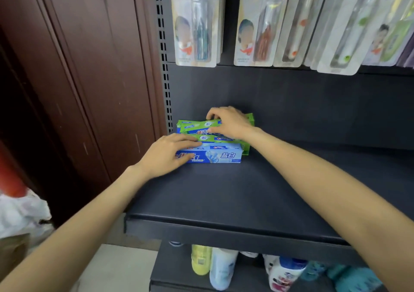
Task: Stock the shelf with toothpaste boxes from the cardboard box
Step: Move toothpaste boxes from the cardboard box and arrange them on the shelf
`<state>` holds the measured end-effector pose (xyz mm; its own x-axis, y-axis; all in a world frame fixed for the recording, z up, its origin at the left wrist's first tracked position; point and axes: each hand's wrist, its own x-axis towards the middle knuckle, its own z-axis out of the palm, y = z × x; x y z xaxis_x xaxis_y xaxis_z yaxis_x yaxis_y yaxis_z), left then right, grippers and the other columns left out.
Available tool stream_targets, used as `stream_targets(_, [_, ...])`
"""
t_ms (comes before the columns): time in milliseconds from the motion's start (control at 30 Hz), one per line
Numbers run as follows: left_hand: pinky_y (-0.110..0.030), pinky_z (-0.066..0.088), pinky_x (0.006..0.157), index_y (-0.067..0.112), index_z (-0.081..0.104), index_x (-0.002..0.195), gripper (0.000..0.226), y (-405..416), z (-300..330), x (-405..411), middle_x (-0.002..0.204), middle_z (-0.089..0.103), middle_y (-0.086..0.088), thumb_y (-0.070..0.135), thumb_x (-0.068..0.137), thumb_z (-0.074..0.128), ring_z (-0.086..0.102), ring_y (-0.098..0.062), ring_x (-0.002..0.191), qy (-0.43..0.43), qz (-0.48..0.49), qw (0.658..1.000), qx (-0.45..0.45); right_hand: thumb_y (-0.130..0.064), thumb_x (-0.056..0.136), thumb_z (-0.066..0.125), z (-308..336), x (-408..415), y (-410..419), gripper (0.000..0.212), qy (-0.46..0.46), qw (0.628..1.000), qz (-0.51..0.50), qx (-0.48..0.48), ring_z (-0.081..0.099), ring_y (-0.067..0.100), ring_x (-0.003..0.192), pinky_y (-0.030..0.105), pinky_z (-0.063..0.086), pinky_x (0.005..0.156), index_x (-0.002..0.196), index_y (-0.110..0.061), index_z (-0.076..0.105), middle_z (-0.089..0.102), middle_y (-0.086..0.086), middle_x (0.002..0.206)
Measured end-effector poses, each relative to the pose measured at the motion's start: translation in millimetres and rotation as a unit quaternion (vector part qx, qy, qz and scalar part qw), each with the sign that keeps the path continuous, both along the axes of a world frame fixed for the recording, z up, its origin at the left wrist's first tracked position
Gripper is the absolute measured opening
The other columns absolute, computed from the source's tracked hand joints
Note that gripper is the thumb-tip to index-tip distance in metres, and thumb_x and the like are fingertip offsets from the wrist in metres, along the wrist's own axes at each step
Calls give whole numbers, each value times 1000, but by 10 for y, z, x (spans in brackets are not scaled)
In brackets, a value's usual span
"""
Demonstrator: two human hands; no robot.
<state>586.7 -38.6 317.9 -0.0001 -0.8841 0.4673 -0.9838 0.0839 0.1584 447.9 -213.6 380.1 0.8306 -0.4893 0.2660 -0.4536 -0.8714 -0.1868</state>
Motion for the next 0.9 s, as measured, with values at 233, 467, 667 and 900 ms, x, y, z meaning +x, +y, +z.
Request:
stream_targets(233, [-35, 41, 97, 24, 62, 122, 39, 73, -14, -115, 129, 59, 0, 27, 86, 49, 57, -23, 115, -49, 17, 998, -37, -21, 91, 54, -188, -540, 49, 18, -84, 996, 21, 16, 50, 21, 111, 34, 39, 94, 103, -24, 67, 59, -1, 118])
stream_targets(467, [-36, 49, 77, 19, 63, 114, 34, 321, 38, -1366, 97, 69, 1, 32, 90, 44, 62, -26, 88, -85, -4, 993, -83, -20, 91, 53, -348, -2261, 811, 20, -194, 977, 79, 50, 61, 7, 82, 20, 46, 71, 104, -21, 67, 68, -10, 94])
stream_targets(667, [-27, 44, 61, 19, 71, 99, 23, 412, -587, -3036, 75, 66, 5, 27, 95, 50, 57, -16, 68, -42, -174, 978, -106, -29, 93, 50, -1293, -3790, 1081, 21, -105, 991, 39, 68, 64, 3, 91, 22, 49, 79, 104, -23, 66, 68, -14, 103])
stream_targets(900, [-34, 53, 76, 24, 63, 113, 33, 315, -2198, -4388, 104, 68, 5, 40, 90, 44, 63, -18, 98, 200, -92, 957, 190, -16, 84, 61, -2878, -5432, 989, 22, 76, 967, -96, 222, 65, 22, 92, 32, 48, 78, 105, -16, 67, 69, 4, 101])
